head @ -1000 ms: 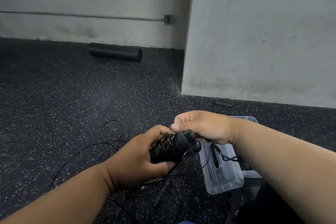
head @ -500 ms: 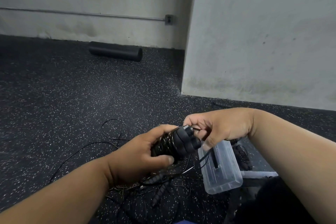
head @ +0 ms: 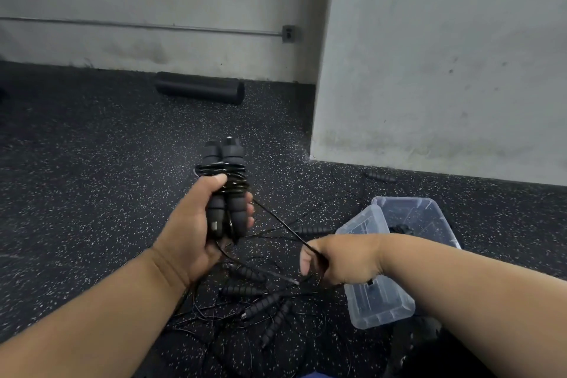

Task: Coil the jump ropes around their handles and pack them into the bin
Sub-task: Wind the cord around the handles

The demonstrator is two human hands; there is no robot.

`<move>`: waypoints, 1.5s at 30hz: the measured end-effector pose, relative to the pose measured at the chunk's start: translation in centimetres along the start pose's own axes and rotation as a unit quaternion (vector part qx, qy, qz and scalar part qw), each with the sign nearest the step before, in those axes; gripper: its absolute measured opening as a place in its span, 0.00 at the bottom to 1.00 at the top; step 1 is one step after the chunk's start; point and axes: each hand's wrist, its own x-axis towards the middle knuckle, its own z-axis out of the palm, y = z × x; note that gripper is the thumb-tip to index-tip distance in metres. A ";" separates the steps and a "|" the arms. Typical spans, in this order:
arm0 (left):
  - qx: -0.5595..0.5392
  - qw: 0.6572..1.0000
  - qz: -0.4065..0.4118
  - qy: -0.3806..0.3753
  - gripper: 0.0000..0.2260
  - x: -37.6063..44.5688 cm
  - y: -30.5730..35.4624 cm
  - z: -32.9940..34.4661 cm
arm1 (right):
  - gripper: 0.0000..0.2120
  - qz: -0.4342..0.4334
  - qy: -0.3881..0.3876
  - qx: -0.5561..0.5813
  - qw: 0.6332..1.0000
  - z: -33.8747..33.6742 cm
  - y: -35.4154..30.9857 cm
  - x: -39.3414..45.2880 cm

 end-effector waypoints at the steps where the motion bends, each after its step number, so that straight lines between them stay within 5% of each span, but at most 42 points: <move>1: 0.015 0.999 0.010 0.038 0.16 0.7 0.2 -0.5 | 0.19 0.007 0.001 0.004 1.000 -0.2 0.0 -0.1; 7: 0.201 0.965 0.004 0.171 0.19 4.1 -1.5 -3.5 | 0.17 -0.051 0.052 -0.060 0.996 -1.0 -1.0 -0.8; 10: 0.402 0.893 -0.034 0.198 0.32 4.4 -2.0 -3.7 | 0.18 -0.125 0.118 -0.157 0.972 -1.4 -1.8 -1.3; 16: 0.586 0.798 -0.053 0.131 0.32 3.3 -5.1 -2.1 | 0.15 -0.273 0.234 -0.363 0.860 -0.1 -4.3 -1.9; 20: 0.526 0.844 -0.097 0.027 0.33 2.7 -7.2 -1.0 | 0.19 -0.316 0.296 -0.350 0.831 0.0 -5.4 -2.6; 25: 0.443 0.881 -0.160 -0.048 0.34 2.3 -8.1 -0.1 | 0.11 -0.324 0.425 -0.298 0.791 -1.5 -5.5 -4.1; 27: 0.462 0.869 -0.158 -0.080 0.28 1.9 -7.5 0.0 | 0.10 -0.320 0.476 -0.299 0.762 -1.8 -5.4 -4.7; 29: 0.555 0.814 -0.122 -0.121 0.26 1.4 -6.7 0.2 | 0.08 -0.322 0.509 -0.299 0.741 -1.7 -5.2 -4.8; 31: 0.642 0.749 -0.076 -0.147 0.26 1.1 -6.3 0.4 | 0.08 -0.321 0.513 -0.289 0.742 -1.5 -5.0 -4.5; 33: 0.662 0.725 -0.057 -0.184 0.30 0.8 -6.6 0.5 | 0.09 -0.312 0.512 -0.256 0.758 -1.4 -4.7 -3.9; 38: 0.623 0.746 0.002 -0.233 0.44 -0.1 -7.1 0.2 | 0.09 -0.271 0.527 -0.166 0.788 -1.8 -4.5 -2.9; 41: 0.629 0.743 0.011 -0.230 0.38 -0.3 -7.3 0.4 | 0.08 -0.254 0.533 -0.123 0.797 -2.2 -4.7 -2.7; 45: 0.701 0.690 0.011 -0.178 0.28 -0.2 -8.1 0.6 | 0.09 -0.264 0.511 -0.156 0.803 -1.5 -5.6 -2.2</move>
